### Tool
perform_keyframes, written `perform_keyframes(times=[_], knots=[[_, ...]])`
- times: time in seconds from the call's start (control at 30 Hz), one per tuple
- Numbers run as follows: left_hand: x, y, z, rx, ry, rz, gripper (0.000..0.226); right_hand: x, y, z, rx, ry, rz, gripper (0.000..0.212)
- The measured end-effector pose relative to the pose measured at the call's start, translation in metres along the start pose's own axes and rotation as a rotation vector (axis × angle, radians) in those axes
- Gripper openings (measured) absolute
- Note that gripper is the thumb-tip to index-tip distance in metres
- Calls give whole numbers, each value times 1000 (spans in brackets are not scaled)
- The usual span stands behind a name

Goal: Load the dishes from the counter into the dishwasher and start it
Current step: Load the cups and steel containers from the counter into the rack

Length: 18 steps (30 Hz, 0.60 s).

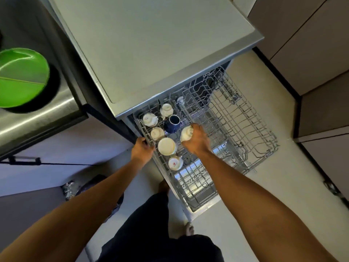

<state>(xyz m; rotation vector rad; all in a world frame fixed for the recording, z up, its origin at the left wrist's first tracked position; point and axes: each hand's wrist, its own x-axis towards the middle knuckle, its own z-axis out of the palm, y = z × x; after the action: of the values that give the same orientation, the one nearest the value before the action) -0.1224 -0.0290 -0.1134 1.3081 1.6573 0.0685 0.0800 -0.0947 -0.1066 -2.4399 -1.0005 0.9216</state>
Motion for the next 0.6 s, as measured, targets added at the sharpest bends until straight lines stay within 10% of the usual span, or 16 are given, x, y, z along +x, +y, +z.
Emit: perform_keyframes(times=[0.6], knots=[[51, -34, 54, -254, 297, 121, 25, 73, 39, 78, -20, -89, -50, 88]])
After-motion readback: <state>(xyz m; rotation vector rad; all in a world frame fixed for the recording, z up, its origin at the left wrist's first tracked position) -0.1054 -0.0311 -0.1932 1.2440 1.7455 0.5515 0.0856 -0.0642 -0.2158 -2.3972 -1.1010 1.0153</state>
